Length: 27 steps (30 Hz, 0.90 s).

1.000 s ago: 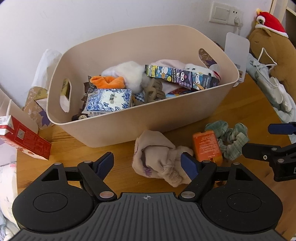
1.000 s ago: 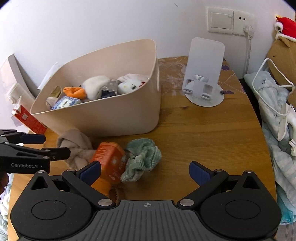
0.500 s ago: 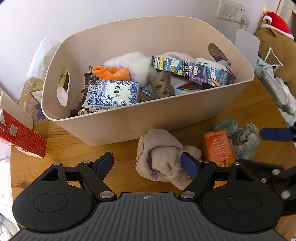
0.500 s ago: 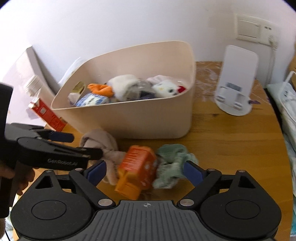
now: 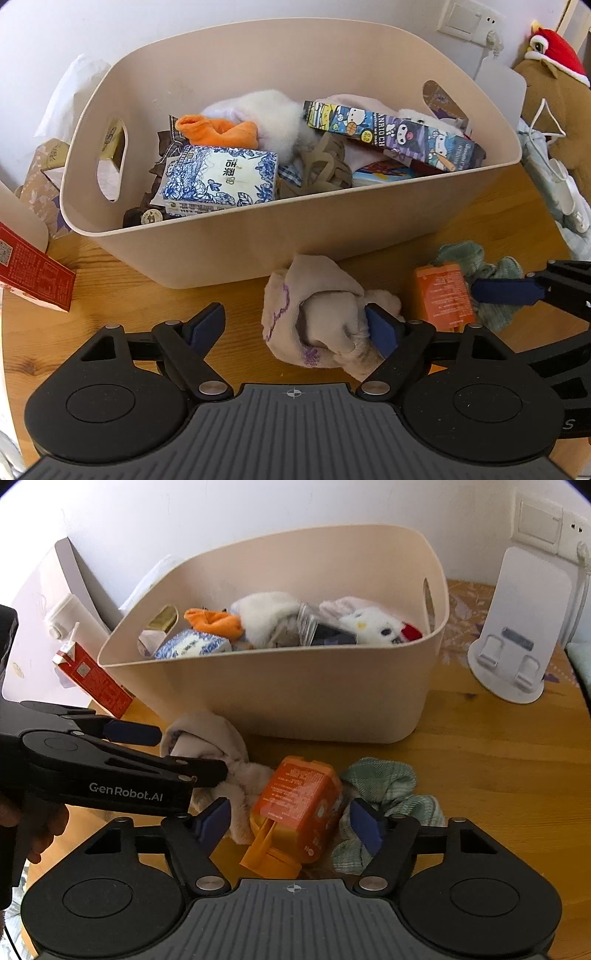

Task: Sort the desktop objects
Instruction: 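Grasp the white sock bundle with the left tool while the right tool grasps the orange bottle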

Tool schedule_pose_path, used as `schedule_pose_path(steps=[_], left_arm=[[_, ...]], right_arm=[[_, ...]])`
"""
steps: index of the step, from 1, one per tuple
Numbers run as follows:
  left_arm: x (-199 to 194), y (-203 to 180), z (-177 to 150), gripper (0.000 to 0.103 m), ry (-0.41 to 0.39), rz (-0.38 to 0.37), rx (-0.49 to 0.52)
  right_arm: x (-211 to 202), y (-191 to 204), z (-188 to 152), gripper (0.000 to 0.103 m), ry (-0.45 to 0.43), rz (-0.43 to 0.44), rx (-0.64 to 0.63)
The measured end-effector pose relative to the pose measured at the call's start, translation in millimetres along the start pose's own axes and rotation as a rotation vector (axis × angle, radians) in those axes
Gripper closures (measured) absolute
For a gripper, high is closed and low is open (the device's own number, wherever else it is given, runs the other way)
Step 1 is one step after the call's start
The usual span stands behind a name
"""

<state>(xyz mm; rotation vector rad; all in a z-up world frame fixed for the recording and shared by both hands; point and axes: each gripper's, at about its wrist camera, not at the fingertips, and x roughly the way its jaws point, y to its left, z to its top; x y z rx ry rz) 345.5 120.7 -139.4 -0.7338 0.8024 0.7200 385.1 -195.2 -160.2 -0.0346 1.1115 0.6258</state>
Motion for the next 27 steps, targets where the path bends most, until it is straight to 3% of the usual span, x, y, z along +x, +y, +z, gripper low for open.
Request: schedule_pose_path(steps=[3,4,6,9,17,27], left_arm=[[2.5,1.8,0.4,0.02,-0.005,-0.019,-0.009],[3.4,2.3,0.5,0.02,-0.008,-0.024,-0.011],[4.7,4.4,0.3,0.021,-0.005,-0.031,-0.02],[7.5,6.9,1.2,0.053,0.019,-0.09,-0.04],[-1.6,4.3,-5.0,0.058,0.016,-0.065,-0.034],[-15.9,12.7,-22.3,0.063,0.009,-0.051,-0.067]], right_arm=[[6.5,0.4,-0.4,0.046,0.026,0.002,-0.004],[7.8,0.6,-0.7,0.055,0.03,0.001,-0.006],[8.4,1.2,-1.0,0.056,0.025,-0.002,-0.01],[7.4,0.4,-1.0,0.058,0.021,-0.01,-0.013],[14.2,-7.6,3.2,0.059,0.065,-0.041,0.024],[4.6,-18.8,-2.8,0.066,0.024,-0.047,0.088]])
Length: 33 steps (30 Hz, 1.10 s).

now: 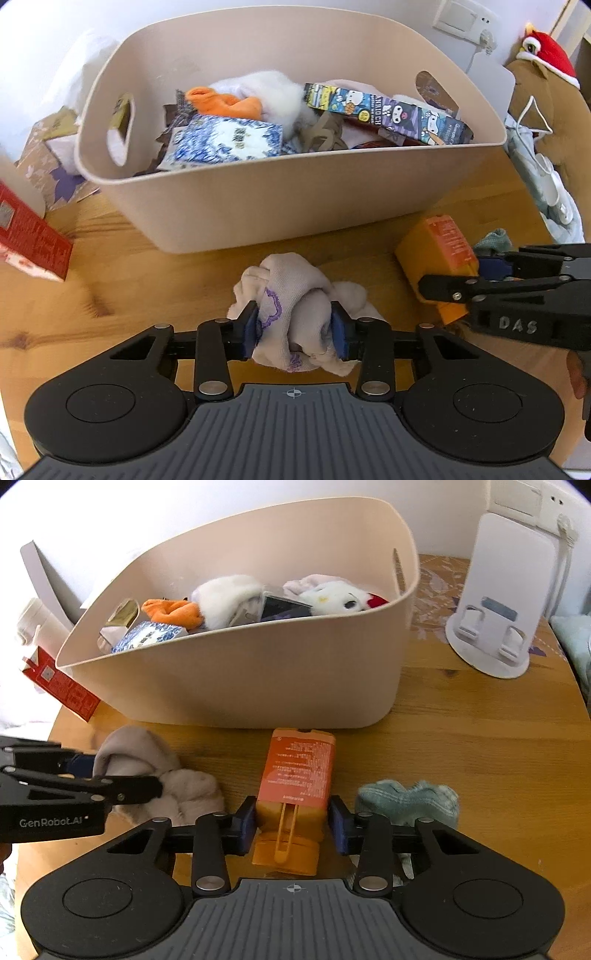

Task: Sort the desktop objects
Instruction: 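Grasp the white sock bundle with the left tool while the right tool grasps the orange bottle, then lift the sock bundle and orange bottle and carry both over the basket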

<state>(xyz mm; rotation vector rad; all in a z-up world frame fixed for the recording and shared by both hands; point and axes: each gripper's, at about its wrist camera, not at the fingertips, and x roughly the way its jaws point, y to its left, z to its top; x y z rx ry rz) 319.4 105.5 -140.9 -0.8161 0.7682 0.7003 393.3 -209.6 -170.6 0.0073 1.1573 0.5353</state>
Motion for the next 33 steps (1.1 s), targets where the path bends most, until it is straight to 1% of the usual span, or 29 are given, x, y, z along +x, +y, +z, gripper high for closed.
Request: schedule_pose_path(steps=[2,5,8,14,19,22,25,27,29,33], left_arm=[[-5.7,1.4,-2.4,0.063,-0.015,-0.003,-0.021],[-18.2,1.0,-4.1,0.063,-0.045,-0.034,-0.041],[-28.8,-4.2,-3.9,0.063,-0.076,-0.04,-0.033],[-41.4,-11.3,-6.1,0.063,-0.106,-0.036,-0.026],[-55.8,-8.2,-7.4,0.063,-0.138,-0.038,-0.038],[-66.4,-7.7,-7.2,0.063,-0.158,-0.046,-0.028],[-78.9,-7.7,-7.9,0.063,-0.193,-0.03,-0.024],[-85.9,-6.6,-7.8,0.063,-0.213,-0.017,-0.037],[-91.9,-4.5,-6.4,0.063,-0.228,-0.018,-0.051],[-103.8,-3.3,-1.7,0.063,-0.26,-0.011,-0.042]], right_arm=[[-8.0,-4.3,-1.5,0.066,-0.01,0.014,0.027],[-17.2,-7.5,-1.2,0.066,-0.024,0.035,0.055],[-27.7,-10.2,-2.7,0.067,-0.033,0.047,0.064],[-45.2,-12.4,-4.7,0.067,-0.067,0.064,0.08],[-67.8,-9.6,-3.1,0.067,-0.104,0.072,0.072],[-82.7,-9.0,-1.2,0.067,-0.126,0.084,0.077],[-98.7,-7.6,2.5,0.067,-0.152,0.1,0.077],[-108.0,-9.4,6.1,0.067,-0.167,0.125,0.103],[-117.2,-9.7,9.3,0.067,-0.184,0.138,0.113],[-132.7,-5.5,17.0,0.067,-0.215,0.146,0.1]])
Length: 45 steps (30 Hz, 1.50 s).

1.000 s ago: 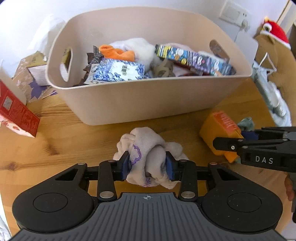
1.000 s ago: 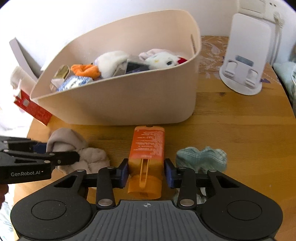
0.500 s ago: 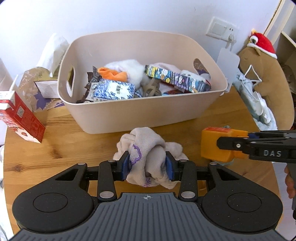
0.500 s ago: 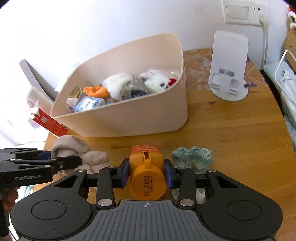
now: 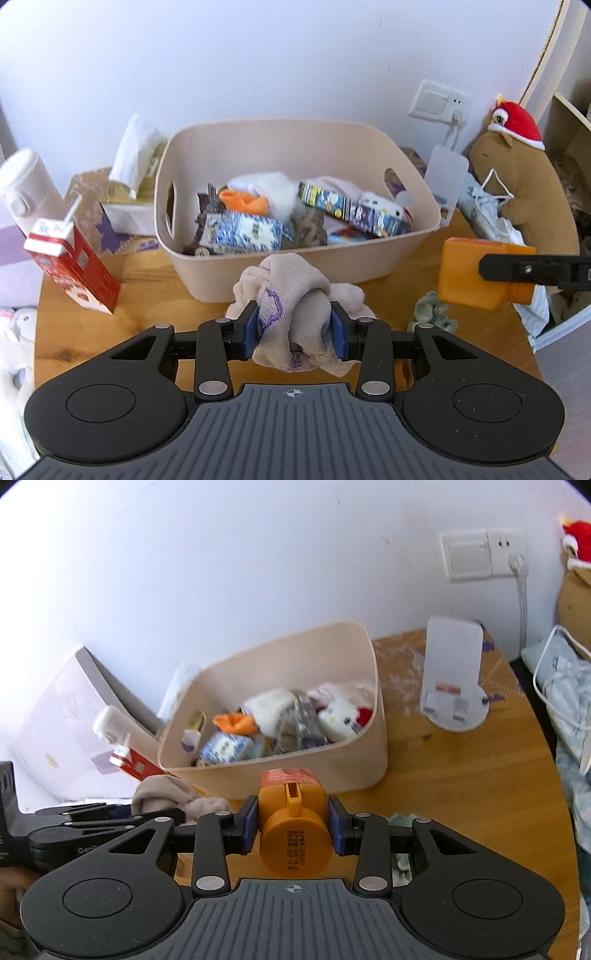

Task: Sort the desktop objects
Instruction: 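Lift the sock bundle and orange bottle and carry both over the basket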

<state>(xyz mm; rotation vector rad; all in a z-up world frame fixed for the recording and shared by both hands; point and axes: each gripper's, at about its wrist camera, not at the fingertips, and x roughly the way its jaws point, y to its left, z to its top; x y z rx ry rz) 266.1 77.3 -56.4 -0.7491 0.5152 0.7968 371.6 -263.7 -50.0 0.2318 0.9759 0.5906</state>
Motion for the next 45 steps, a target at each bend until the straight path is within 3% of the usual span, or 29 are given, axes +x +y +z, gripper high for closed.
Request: schedule_pose_path(steps=[15,26,45], left_arm=[[-25.1,17.4,46.0,0.063,-0.128,0.031,0.025],[-16.3,36.9,83.4,0.063,-0.167,0.029,-0.007],[72.9,46.2,91.4,0.063,-0.014,0.089,-0.053]], right_arm=[[-12.0,12.5,45.0,0.067,-0.089,0.03,-0.006],[15.2,18.2,78.0,0.067,-0.129,-0.04,-0.035],[109.6,11.7,89.5,0.067,-0.013,-0.164,-0.048]])
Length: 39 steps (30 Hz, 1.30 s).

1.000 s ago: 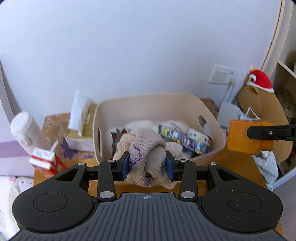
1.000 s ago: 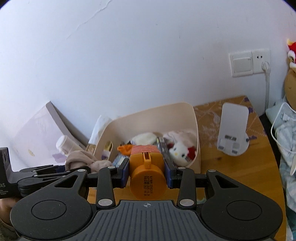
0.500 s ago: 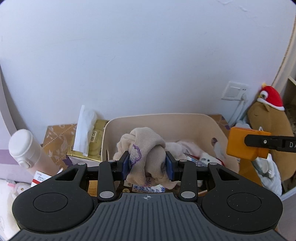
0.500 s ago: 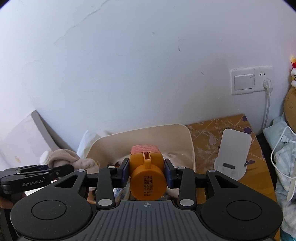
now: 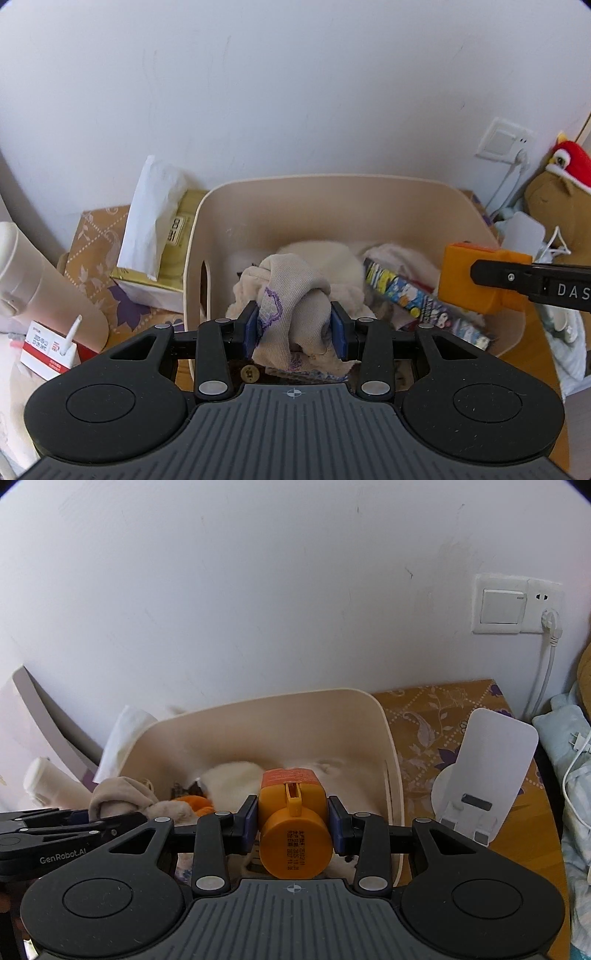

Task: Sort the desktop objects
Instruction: 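Lift the sock bundle and orange bottle and carry both over the basket, then open both tools to drop the sock bundle and bottle into the basket, then move both tools back toward the claw clip and green scrunchie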

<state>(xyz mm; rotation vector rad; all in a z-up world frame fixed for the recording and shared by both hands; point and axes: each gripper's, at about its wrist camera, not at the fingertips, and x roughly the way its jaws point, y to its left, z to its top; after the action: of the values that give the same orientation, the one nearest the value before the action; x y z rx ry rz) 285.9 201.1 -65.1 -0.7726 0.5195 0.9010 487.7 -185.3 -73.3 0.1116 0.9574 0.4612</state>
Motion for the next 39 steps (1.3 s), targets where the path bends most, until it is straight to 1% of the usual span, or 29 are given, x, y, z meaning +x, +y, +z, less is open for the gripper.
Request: schedule_pose_path(steps=[5,8,10,12,13,14,15,17,18,20,22,26,30,33,36,39], left_arm=[[4.9,-2.7,-0.7,0.061,0.002,0.005,0.02],[3.7,-5.4,1.2,0.057,-0.004,0.005,0.017],[3.5,-5.7,0.9,0.042,-0.002,0.01,0.005],[1.8,-6.6,-0.3,0.034,0.003,0.018,-0.001],[1.0,-6.7,-1.0,0.031,0.002,0.023,-0.004],[-0.2,-7.0,-2.2,0.03,0.001,0.025,-0.005],[-1.4,-7.4,-3.5,0.029,0.002,0.026,-0.005],[-3.3,-8.5,-6.4,0.029,0.007,0.03,-0.005],[-4.8,-9.5,-8.2,0.029,0.009,0.03,-0.004],[-7.6,-11.5,-10.9,0.029,0.011,0.032,-0.003],[-11.3,-13.7,-14.3,0.029,0.009,0.036,-0.007],[-19.6,-19.3,-21.9,0.028,0.004,0.037,-0.023],[-27.9,-26.6,-29.5,0.026,0.005,0.033,-0.036],[-34.0,-33.3,-34.8,0.026,0.006,0.027,-0.066],[-43.0,-42.3,-39.5,0.026,-0.018,0.025,-0.083],[-51.1,-53.9,-46.8,0.026,-0.049,0.044,-0.08]], right_arm=[[9.9,3.1,-4.2,0.066,0.014,-0.016,-0.029],[13.0,6.3,-6.5,0.066,0.018,-0.021,-0.071],[14.3,8.7,-7.9,0.066,0.029,-0.021,-0.093],[12.8,8.8,-10.2,0.066,0.035,-0.01,-0.092],[12.2,8.8,-10.9,0.058,0.033,-0.005,-0.087],[9.9,7.6,-12.2,0.052,0.028,0.003,-0.08],[7.9,6.8,-13.0,0.05,0.026,0.012,-0.077],[3.0,7.2,-14.5,0.038,0.021,0.011,-0.088],[0.3,7.7,-15.3,0.035,0.015,0.009,-0.1],[-5.0,8.3,-16.8,0.025,0.004,0.005,-0.123],[-11.7,7.6,-19.5,0.023,-0.009,0.008,-0.143],[-22.8,3.6,-26.0,0.007,-0.032,0.0,-0.154],[-39.0,-6.5,-31.8,0.0,-0.055,0.007,-0.134],[-49.9,-19.1,-37.1,0.0,-0.06,0.005,-0.122],[-58.6,-31.5,-44.3,0.0,-0.053,-0.011,-0.125],[-66.7,-43.7,-52.9,0.0,-0.045,-0.016,-0.134]])
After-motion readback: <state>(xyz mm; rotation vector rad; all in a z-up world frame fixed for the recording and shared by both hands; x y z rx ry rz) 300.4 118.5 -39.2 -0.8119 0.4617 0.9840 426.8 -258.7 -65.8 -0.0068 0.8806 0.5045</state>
